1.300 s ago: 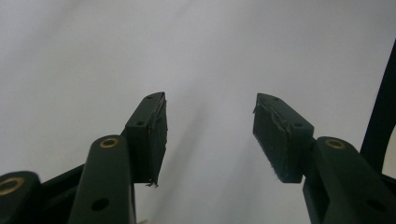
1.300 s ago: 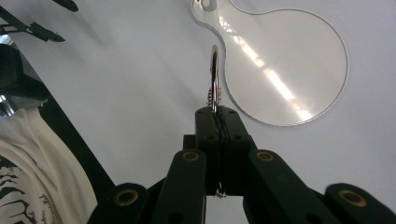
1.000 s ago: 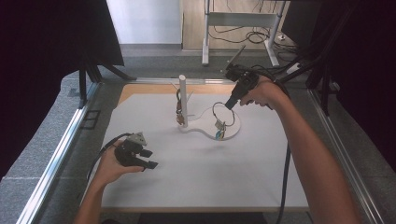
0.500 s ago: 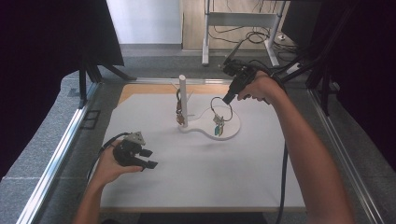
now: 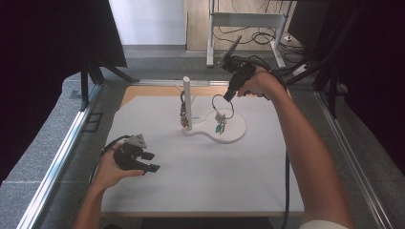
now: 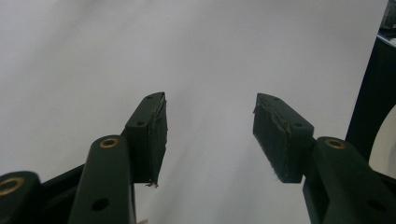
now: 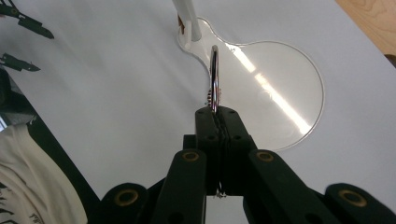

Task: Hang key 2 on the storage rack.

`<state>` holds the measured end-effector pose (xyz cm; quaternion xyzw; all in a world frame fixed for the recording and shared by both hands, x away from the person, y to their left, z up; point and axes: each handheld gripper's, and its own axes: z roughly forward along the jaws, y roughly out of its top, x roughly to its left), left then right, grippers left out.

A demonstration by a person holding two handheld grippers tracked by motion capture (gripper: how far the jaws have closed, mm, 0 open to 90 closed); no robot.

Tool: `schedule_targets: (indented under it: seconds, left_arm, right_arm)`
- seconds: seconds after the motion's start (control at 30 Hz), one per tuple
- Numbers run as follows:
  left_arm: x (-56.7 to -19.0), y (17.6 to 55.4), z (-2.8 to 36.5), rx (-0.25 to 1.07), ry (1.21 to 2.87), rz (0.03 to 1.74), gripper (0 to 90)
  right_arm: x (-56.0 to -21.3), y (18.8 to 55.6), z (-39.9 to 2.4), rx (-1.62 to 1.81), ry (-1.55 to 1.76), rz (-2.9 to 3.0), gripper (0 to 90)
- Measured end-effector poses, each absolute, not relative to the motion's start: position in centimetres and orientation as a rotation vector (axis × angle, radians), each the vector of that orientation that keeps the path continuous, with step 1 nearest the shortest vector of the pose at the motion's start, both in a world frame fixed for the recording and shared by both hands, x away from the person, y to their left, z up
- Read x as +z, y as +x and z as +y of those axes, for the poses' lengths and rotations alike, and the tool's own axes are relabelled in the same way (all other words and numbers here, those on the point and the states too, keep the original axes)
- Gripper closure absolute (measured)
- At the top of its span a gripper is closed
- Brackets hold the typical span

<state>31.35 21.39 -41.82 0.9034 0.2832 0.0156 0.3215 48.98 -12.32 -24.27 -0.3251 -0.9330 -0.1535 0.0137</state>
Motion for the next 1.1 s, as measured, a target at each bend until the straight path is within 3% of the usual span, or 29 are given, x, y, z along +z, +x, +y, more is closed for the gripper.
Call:
schedule_targets:
  seconds: [1.1]
  left_arm:
    - [-41.5,31.0,22.0,0.055,2.366,0.746,45.4]
  right_arm:
    - [-25.4,53.1,-10.4,-0.53,-1.063,-2.912,88.5]
